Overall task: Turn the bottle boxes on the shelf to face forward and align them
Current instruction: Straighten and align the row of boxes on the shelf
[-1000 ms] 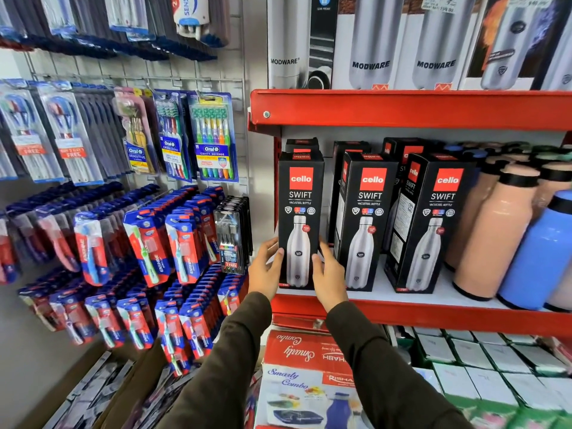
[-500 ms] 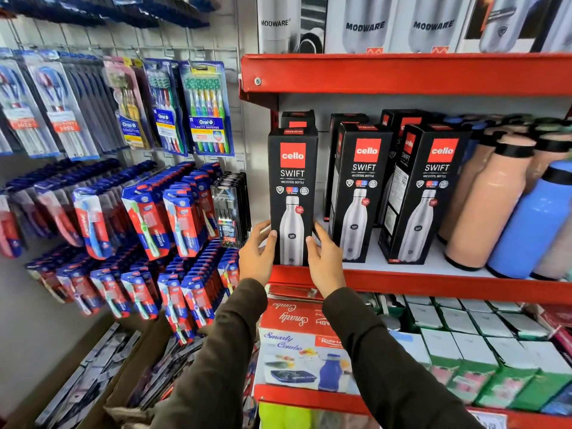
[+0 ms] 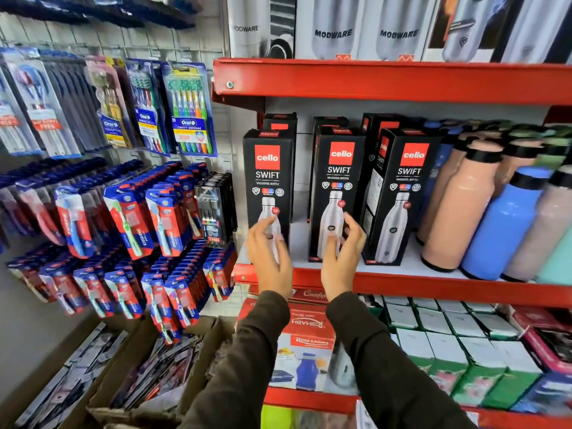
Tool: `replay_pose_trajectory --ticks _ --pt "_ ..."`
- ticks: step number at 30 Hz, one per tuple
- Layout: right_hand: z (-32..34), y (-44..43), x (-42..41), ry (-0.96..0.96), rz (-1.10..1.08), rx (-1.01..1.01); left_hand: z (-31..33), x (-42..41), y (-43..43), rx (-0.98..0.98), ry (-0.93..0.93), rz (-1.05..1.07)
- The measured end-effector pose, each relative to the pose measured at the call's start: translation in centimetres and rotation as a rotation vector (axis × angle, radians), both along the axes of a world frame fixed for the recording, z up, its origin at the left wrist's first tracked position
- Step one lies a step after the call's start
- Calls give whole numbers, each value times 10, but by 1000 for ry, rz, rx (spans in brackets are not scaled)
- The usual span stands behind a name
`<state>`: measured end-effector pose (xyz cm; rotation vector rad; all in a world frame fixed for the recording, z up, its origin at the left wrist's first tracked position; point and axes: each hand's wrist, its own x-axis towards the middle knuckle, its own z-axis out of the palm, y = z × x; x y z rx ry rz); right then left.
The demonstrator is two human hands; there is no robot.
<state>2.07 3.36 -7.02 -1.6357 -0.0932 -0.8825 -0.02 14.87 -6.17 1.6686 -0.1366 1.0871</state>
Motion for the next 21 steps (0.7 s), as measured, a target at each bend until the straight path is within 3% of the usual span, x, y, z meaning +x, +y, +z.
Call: replay_pose_trajectory --ticks 5,13,21 --pt "11 -27 12 97 63 -57 11 11 -50 121 8 -240" --pt "16 -59 44 400 211 19 12 60 -71 -145 549 -361" --pt "9 -67 38 408 216 -15 9 50 -69 -145 558 -355"
